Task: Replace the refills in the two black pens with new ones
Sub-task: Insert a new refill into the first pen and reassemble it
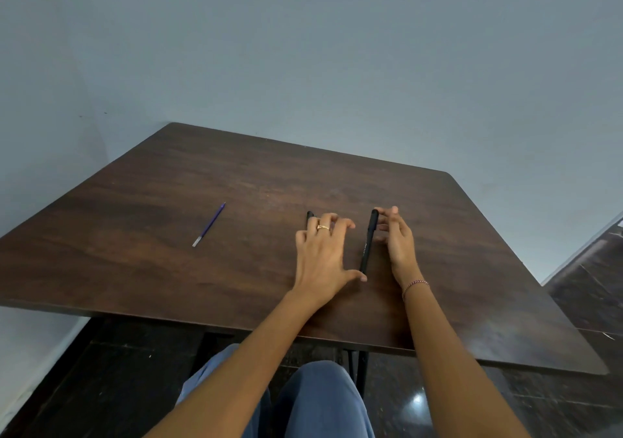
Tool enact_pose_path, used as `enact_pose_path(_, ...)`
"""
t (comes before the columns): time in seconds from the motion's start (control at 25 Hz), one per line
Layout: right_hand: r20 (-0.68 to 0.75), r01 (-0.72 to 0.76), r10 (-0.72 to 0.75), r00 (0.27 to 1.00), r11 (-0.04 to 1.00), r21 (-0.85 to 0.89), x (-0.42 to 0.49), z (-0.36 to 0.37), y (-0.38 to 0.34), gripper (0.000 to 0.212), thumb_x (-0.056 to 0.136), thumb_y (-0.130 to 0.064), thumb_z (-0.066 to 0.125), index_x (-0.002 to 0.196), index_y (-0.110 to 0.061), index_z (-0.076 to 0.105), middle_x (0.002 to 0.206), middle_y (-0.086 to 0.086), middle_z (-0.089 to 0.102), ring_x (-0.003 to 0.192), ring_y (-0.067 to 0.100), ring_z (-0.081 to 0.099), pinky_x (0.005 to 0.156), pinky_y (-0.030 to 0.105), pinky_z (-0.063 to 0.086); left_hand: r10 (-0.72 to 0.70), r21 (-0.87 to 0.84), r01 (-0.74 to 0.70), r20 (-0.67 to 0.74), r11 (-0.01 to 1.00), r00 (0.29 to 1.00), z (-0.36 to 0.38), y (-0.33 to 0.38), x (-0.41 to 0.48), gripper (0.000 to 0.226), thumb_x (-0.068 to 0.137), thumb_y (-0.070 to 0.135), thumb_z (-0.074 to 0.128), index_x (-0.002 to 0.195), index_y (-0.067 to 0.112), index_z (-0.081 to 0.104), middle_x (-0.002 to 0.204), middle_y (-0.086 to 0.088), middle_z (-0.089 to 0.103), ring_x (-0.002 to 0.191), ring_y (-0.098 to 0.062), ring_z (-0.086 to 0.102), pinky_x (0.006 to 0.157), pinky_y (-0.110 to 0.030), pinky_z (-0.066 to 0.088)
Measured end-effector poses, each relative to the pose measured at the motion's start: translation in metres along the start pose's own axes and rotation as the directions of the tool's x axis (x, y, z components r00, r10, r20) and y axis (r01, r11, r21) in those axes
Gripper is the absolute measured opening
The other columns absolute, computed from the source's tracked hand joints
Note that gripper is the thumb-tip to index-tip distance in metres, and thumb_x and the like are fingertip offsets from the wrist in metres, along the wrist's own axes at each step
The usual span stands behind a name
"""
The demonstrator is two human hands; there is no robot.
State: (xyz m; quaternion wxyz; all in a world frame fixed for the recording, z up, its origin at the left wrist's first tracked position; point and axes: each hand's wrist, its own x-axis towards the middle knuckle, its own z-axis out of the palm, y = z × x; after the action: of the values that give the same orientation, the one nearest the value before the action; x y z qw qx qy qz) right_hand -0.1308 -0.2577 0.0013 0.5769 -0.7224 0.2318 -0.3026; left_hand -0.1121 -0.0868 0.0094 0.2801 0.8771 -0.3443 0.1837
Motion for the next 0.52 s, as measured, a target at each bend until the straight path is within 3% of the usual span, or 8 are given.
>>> enact_pose_path(0.12,-0.068,0.0,-0.006,0.998,0.995,-0.101,0.008,-0.026,0.011,0.048,0.099,-0.051,0.031,0.101,-0.023,0.069,0.109,0.001,0.063,0.109,0.018,0.056,0.099,0.038,0.042,-0.033,0.018,0.032,0.057,0.999,0.998,0.019,0.021,-0.001,0.103,0.045,0.067,0.078,0.131,0.029,0.036,0.133,-0.003,0.042,0.117,-0.022,0.037,0.083,-0.036,0.032)
enact_pose_path(0.28,-0.021,0.03,-0.036,0.999,0.967,-0.254,0.015,-0.027,0.015,0.049,0.101,-0.047,0.028,0.102,-0.022,0.07,0.113,0.002,0.057,0.12,0.02,0.046,0.106,0.037,0.033,-0.05,0.036,0.046,0.101,0.998,0.994,0.038,0.04,0.003,0.11,0.046,0.07,0.076,0.136,0.026,0.03,0.136,-0.006,0.04,0.116,-0.024,0.036,0.082,-0.038,0.03)
enact_pose_path(0.4,-0.009,0.0,-0.003,1.0,0.921,-0.39,0.021,-0.023,0.015,0.055,0.101,-0.048,0.024,0.109,-0.017,0.069,0.112,0.002,0.052,0.123,0.019,0.035,0.098,0.028,0.024,-0.088,0.053,0.081,0.146,0.995,0.985,0.044,0.044,0.01,0.109,0.048,0.07,0.075,0.136,0.023,0.03,0.134,-0.007,0.041,0.116,-0.026,0.036,0.083,-0.039,0.03)
enact_pose_path(0.52,-0.026,-0.059,0.053,0.998,0.879,-0.473,0.027,-0.021,0.017,0.057,0.1,-0.051,0.021,0.116,-0.017,0.064,0.124,0.007,0.049,0.11,0.016,0.037,0.09,0.025,0.024,-0.133,0.07,0.121,0.202,0.99,0.97,0.048,0.044,0.018,0.106,0.051,0.071,0.073,0.134,0.021,0.033,0.132,-0.009,0.042,0.117,-0.028,0.035,0.086,-0.04,0.031)
